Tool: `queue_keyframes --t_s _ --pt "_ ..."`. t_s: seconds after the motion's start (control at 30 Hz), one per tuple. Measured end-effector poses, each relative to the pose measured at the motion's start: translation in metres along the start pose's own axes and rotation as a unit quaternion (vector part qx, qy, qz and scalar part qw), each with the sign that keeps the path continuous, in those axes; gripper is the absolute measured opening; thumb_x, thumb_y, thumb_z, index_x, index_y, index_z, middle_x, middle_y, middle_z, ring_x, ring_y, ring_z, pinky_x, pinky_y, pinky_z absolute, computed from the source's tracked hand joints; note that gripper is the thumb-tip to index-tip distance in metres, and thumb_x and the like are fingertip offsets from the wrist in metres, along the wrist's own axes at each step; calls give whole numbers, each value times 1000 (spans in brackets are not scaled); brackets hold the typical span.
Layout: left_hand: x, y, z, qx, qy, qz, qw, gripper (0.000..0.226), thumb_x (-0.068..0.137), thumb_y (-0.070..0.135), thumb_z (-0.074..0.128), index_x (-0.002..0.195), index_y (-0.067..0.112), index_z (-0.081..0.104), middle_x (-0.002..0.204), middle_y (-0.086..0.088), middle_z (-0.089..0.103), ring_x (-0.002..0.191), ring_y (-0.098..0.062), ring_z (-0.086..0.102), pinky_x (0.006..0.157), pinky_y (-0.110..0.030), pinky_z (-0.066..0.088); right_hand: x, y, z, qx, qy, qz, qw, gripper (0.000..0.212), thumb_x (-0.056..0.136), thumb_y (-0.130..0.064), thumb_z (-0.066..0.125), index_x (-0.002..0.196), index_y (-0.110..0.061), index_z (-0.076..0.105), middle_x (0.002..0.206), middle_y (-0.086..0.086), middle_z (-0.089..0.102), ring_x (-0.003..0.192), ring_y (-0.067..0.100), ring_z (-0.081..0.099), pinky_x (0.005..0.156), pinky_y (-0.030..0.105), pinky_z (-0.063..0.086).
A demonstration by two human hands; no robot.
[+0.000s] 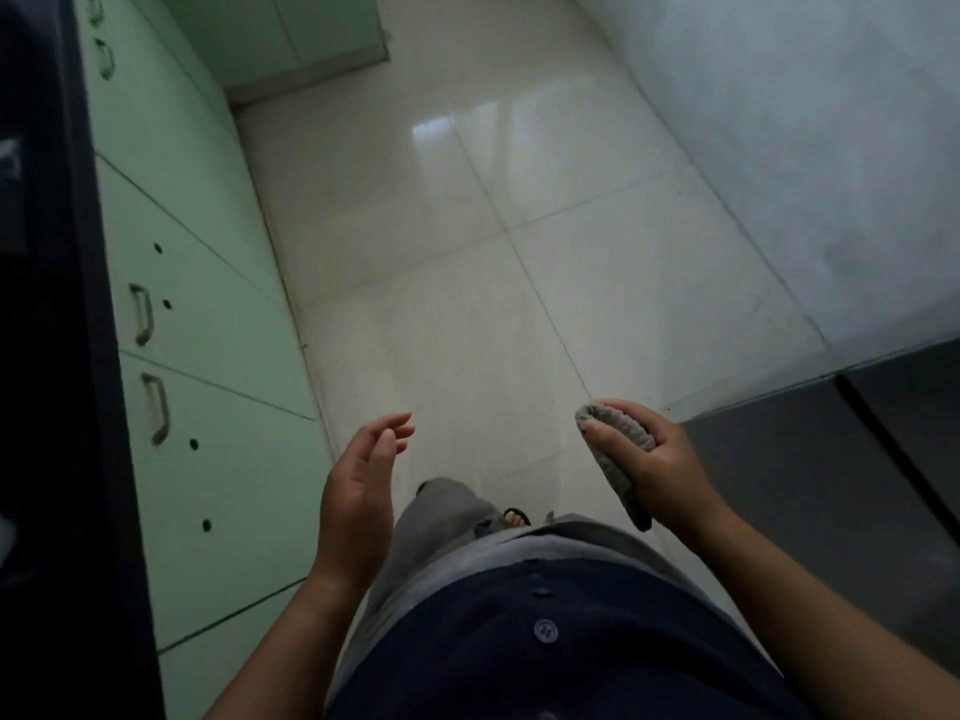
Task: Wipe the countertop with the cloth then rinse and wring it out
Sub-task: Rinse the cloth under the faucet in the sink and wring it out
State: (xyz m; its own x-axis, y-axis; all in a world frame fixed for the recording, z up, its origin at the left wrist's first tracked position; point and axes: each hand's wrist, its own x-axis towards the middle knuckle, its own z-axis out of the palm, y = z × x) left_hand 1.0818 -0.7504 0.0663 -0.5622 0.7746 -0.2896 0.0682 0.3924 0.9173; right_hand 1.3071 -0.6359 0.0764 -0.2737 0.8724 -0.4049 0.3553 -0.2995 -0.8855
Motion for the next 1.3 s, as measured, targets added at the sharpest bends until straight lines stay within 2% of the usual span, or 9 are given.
queue_keyframes --t_s 0.13,0.27,0.4,0.47,0.7,0.83,0.93,1.1,1.3 --pt "61 12 5 13 -6 3 1000 40 79 56 37 101 35 63 98 23 68 95 4 61 75 -5 43 54 -11 4 10 18 31 999 9 82 -25 68 85 -33 66 88 -9 69 83 8 66 75 24 52" --pt "144 27 11 8 -12 -9 1000 41 79 56 37 101 34 63 102 14 67 95 3 61 74 -4 42 134 -38 14 6 23 35 999 8 83 -26 67 85 -34 65 89 -9 69 83 6 65 72 19 51" --pt "249 64 4 19 -13 -10 1000 43 79 58 35 102 35 62 104 15 66 97 2 60 77 -11 42 231 -98 30 10 17 14 1000 10 82 -24 67 81 -34 65 85 -12 68 75 -4 63 65 8 49" --pt "299 92 -2 28 -19 -5 999 43 78 60 33 102 38 61 104 15 66 98 3 59 78 -17 41 276 -133 37 13 13 2 1000 11 82 -23 68 79 -33 65 82 -13 68 71 -5 63 64 8 49" --pt "438 150 -3 12 1 -6 1000 42 78 59 35 102 37 63 103 13 67 98 -1 60 80 -20 42 408 -214 54 19 11 -18 1000 13 83 -22 67 83 -34 65 86 -13 68 73 -7 63 65 7 48" --pt "515 171 11 2 -7 -16 1000 40 80 56 38 102 35 63 102 12 67 97 1 61 77 -11 41 485 -239 58 13 7 -8 1000 14 82 -21 68 81 -35 66 83 -15 69 76 -3 64 68 10 50" --pt "597 190 27 10 -1 -21 1000 32 86 45 38 103 34 63 103 11 67 96 3 60 74 -3 41 571 -269 60 2 9 -13 1000 14 82 -21 68 80 -35 66 82 -15 69 74 -6 63 66 9 49" --pt "708 239 48 2 6 -22 1000 33 86 45 37 104 34 63 103 13 66 96 8 59 71 0 39 698 -337 49 -26 -19 -41 999 10 83 -24 66 85 -34 64 87 -11 68 71 -7 62 61 6 47" --pt "826 289 62 -26 40 -35 998 33 86 45 38 102 33 64 101 12 68 95 5 60 71 -1 40 822 -415 47 -35 -50 -52 997 10 84 -23 65 85 -33 66 86 -9 68 69 -5 62 58 6 47"
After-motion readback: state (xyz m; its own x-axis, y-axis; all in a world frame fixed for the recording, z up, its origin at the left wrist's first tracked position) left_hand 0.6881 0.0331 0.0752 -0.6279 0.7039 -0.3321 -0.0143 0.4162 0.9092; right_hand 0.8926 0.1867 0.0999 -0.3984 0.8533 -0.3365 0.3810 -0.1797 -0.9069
